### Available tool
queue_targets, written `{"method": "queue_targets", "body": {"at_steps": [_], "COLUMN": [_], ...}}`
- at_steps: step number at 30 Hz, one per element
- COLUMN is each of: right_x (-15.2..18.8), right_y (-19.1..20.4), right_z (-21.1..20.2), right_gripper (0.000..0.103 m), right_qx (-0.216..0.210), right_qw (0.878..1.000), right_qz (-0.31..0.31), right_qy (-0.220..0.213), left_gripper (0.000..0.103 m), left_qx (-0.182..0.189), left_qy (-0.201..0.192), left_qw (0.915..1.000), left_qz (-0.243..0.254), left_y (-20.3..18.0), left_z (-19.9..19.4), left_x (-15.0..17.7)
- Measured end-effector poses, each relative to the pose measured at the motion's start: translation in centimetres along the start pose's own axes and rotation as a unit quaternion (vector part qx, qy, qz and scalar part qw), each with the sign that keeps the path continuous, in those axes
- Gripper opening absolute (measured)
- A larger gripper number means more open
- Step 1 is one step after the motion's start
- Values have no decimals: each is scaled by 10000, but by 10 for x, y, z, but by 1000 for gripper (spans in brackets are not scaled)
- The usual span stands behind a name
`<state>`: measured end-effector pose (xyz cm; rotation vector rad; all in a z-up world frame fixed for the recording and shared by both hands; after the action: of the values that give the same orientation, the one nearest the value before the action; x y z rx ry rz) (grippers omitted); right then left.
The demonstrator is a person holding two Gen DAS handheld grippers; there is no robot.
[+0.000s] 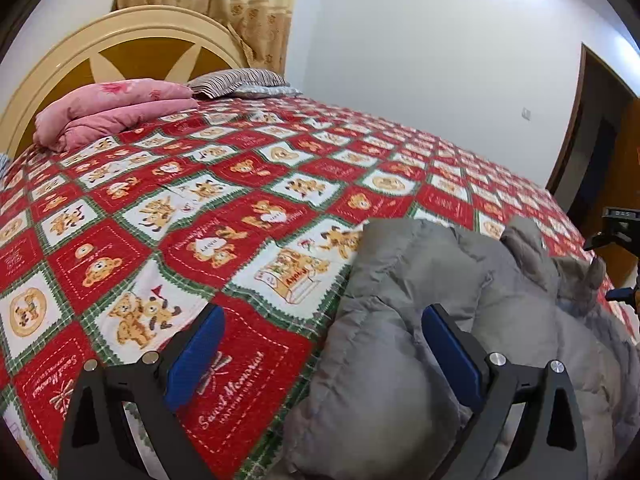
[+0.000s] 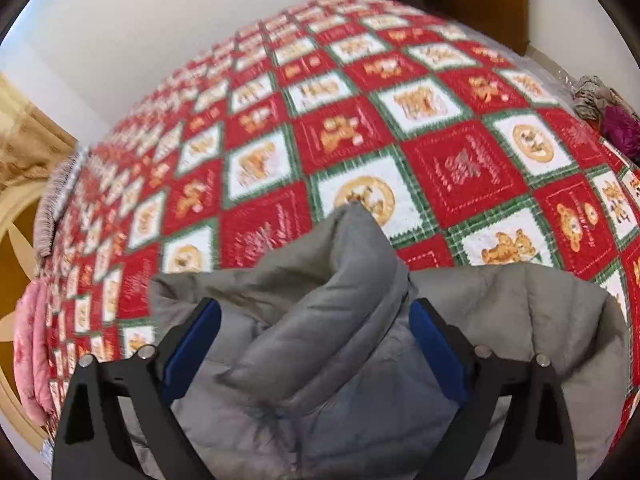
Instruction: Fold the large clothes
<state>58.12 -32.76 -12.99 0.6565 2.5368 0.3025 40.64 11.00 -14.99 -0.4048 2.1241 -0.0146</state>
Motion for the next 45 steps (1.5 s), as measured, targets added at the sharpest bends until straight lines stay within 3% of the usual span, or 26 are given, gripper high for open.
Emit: {"method": "queue_targets", "body": {"at_steps": [2,5,7,12,16,19,22,24,26,29,31,33,37,41,43,45], "right_x": [6,16,26,52,73,83,102,101,100,98,102,102,103,102,101,101], "right_y": [-8,-18,-27,-56,-82,-91,-92,-92,-93,-96,-93,-91,-97,-102,-106,-107], "right_z": [4,-2,-15,-42,-26,-23,-26,-28,-28,-30,-32,-32,-31,-31,-31,-31], "right_gripper": [60,25,17,13,13,11,11,11,11,12,13,14,14,15,15,14], "right_qx": [-100,-251,-195,15,57,-221,-209,-172,-227,-244,-210,-220,-375,-606,-741,-803], "right_qw": [9997,9986,9986,9980,9981,9973,9870,9860,9860,9851,9842,9839,9843,9849,9850,9850], "right_qz": [31,-40,-205,-518,-508,-611,-1085,-1110,-1073,-1060,-1089,-1081,-977,-816,-708,-653], "right_qy": [221,453,443,360,339,-353,-1169,-1230,-1259,-1332,-1384,-1406,-1423,-1400,-1385,-1381], "left_gripper": [99,99,99,99,99,99,99,99,99,99,99,99,99,99,100,100], "left_qx": [5,32,32,11,21,113,406,585,755,1217,1410,1356,1031,1079,1062,716], "left_qy": [67,125,171,249,417,532,690,619,204,67,647,1260,1868,1777,1667,1492], "left_qw": [10000,9999,9998,9997,9991,9985,9968,9953,9941,9859,9802,9763,9655,9501,9353,9219], "left_qz": [23,-52,-79,-84,-52,-96,90,469,749,1150,1228,1127,1496,2325,2936,3504], "left_y": [-1,1,2,1,-1,1,-7,-24,-49,-103,-150,-188,-241,-270,-286,-300], "left_z": [2,4,5,8,13,16,12,-3,-25,-34,-5,35,89,85,81,84], "left_x": [0,0,1,1,2,3,-3,-19,-47,-90,-107,-106,-80,-43,-25,-12]}}
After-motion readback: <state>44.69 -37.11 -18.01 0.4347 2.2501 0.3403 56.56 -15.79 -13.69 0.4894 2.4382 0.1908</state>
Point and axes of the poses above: each gripper's, at about its wrist camera, not at the fingertips, and z roughly the way its jaws point, y to its left, x to its underside, the point moved 2 cm from there along z, roughly the way its jaws point, and after that the axes turned 2 degrees about -y, right-handed, at the moved point
